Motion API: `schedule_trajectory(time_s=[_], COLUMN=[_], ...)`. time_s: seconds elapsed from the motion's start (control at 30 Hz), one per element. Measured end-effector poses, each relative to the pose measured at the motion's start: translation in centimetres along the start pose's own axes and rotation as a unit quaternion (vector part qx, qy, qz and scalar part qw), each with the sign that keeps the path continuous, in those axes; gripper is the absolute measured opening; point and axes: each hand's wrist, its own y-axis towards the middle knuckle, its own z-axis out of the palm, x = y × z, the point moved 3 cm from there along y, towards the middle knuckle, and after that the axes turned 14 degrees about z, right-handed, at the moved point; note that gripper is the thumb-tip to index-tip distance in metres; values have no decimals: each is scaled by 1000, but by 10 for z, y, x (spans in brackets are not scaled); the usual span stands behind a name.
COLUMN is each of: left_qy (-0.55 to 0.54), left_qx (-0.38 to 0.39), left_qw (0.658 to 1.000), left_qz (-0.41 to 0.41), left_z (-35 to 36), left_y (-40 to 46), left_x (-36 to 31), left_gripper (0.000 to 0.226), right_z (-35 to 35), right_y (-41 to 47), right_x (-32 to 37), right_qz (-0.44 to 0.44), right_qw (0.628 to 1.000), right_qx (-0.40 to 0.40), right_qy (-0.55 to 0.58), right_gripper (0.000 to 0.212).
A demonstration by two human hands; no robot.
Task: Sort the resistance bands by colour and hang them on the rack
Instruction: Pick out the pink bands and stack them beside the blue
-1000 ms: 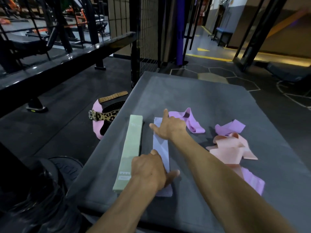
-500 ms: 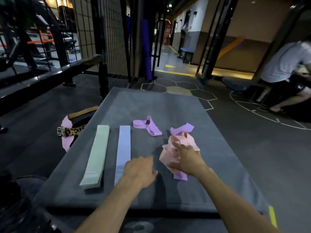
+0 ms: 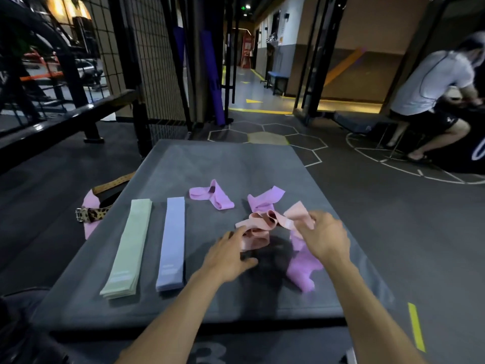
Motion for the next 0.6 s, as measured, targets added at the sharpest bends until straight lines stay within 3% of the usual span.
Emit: schedule_trajectory(time_s=[0.07, 0.13, 0.3, 0.37, 0.43, 0.5, 0.53, 0.6], left_qy=[35, 66, 147, 127, 2, -195, -324, -442], left_qx=[9, 21, -65, -110, -148, -169, -172, -133], left_qw=[999, 997, 987, 986, 989, 966, 929, 886], left_qz=[-8, -30, -2, -12, -25, -28, -55, -43], left_z=[8, 13, 22, 23, 23, 25, 29, 41], left_y=[13, 26, 55, 62, 69, 81, 86, 93], left_x=[-3, -5, -9, -14, -24, -43, -52, -74], left_gripper=[99, 99, 44, 34, 22, 14, 11, 14], right_z=[-10, -12, -13, -16, -21, -28, -32, -39], right_y=[1, 2, 7, 9, 11, 13, 13, 11], right_x=[-2, 0, 5, 8, 9, 10, 11, 15], right_qz=[1, -15, -29, -25, -28, -30, -32, -38], right_qw=[999, 997, 990, 986, 971, 948, 935, 915], right_qx=[-20, -30, -28, -39, -58, -68, -70, -69], right_qy=[41, 70, 133, 162, 228, 309, 345, 395], right_gripper=[21, 26, 35, 42, 42, 38, 37, 37])
